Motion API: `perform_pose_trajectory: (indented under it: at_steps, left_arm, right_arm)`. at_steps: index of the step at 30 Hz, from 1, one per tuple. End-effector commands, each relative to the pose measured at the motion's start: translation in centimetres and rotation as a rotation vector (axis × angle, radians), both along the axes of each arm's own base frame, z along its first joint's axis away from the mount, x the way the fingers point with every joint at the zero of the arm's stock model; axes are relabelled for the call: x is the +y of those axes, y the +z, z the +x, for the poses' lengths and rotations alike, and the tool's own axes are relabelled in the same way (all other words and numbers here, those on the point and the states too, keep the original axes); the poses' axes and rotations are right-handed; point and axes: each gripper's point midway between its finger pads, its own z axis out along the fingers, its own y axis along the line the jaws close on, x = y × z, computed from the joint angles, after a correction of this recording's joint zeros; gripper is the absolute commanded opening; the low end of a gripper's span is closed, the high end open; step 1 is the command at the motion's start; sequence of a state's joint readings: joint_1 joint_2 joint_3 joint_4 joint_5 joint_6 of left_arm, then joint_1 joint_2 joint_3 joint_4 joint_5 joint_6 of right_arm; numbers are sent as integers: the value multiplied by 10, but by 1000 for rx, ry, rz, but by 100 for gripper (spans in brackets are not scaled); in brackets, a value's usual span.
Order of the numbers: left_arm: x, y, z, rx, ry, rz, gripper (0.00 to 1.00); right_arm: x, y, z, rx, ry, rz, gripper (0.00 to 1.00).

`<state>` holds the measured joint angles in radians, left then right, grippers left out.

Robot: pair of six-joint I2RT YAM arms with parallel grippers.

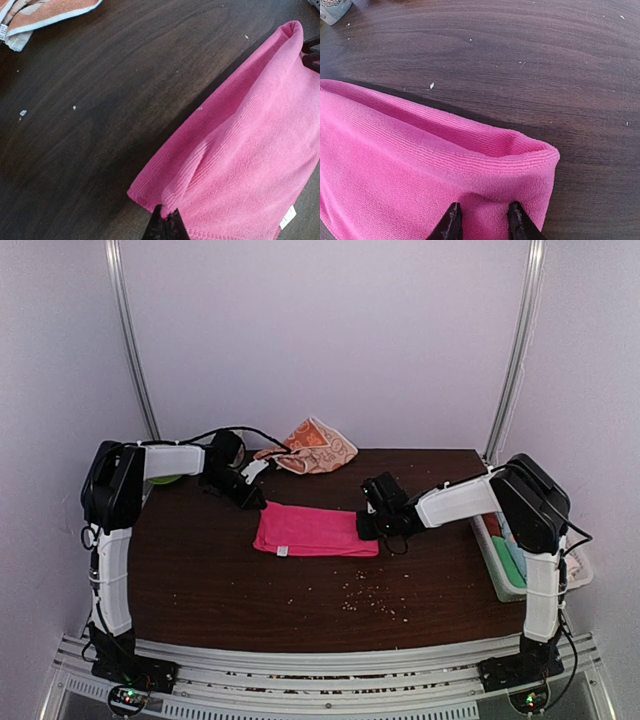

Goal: Roll the towels
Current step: Smooth out the towel at the center of the board.

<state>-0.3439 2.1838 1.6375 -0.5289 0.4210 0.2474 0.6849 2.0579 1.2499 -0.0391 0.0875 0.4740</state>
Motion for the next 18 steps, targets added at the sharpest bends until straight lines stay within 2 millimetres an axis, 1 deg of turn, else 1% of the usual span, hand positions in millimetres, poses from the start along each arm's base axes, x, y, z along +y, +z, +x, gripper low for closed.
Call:
perform_pose_trajectory:
  at_steps: [1,3,6,7,9,10,11,12,14,17,18]
  left_arm:
    - [10,6,15,-63,57,34,0]
    - [15,-2,17,-56,80,61,0]
    - [20,-11,21,-54,103,91,12]
    - [21,-11,22,-57,109,98,17]
    - [24,-9,25,-71,121,110,34]
    - [25,-6,27,-82,126,112,43]
    - [25,-3,29,-91,128,114,49]
    - [25,1,30,-103,130,117,52]
    - [27,15,33,-136,134,121,57]
    - [29,46,35,-207,125,122,69]
    - [30,57,34,-233,121,121,73]
  right_arm:
    - [-19,-41,-18,93,-7,-97,33]
    - [-17,-40,-17,91,-2,-92,33]
    - [-13,-36,-18,89,13,-78,33]
    - [-12,-35,-18,87,19,-74,32]
    - [-9,-32,-19,84,32,-68,33]
    - [-8,-29,-19,81,36,-66,33]
    - [-7,-25,-19,75,41,-63,34]
    - [-6,-20,-19,71,47,-59,35]
    - [-2,-5,-19,53,58,-34,38]
    - [4,24,-19,18,81,9,48]
    - [4,36,-19,0,87,22,53]
